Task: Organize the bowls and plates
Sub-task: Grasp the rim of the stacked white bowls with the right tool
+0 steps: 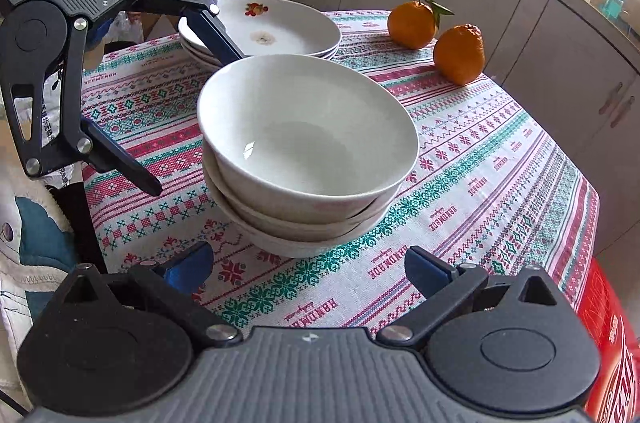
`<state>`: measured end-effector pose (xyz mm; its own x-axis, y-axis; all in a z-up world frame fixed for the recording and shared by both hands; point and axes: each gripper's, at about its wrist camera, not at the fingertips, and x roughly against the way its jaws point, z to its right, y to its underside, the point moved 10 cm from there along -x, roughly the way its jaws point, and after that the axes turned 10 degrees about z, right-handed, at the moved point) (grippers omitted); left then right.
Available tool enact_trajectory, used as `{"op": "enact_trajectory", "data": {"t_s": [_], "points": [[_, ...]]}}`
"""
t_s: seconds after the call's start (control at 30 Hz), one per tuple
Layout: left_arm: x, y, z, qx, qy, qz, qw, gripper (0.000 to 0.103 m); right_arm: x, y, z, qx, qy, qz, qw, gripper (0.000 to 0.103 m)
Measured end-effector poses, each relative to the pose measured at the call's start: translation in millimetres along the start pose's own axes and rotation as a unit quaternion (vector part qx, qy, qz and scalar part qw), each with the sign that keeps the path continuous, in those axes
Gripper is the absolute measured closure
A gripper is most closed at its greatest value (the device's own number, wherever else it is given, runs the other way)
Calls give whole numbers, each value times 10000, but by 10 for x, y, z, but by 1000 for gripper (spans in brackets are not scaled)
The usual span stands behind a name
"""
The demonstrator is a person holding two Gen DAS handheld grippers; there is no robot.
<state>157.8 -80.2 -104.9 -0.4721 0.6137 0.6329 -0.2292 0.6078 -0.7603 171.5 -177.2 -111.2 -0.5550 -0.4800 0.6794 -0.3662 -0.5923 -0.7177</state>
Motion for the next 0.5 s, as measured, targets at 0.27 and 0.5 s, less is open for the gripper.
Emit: {"op": "enact_trajectory", "data": {"t_s": [0.27,0.5], "points": [[-228,51,-58,0,388,-131,9992,7,-188,-31,66,145,-395,-178,9990,0],[-288,35,-51,-151,719,-170,9972,8,-268,-84,88,251,-742,-244,9966,4]]}}
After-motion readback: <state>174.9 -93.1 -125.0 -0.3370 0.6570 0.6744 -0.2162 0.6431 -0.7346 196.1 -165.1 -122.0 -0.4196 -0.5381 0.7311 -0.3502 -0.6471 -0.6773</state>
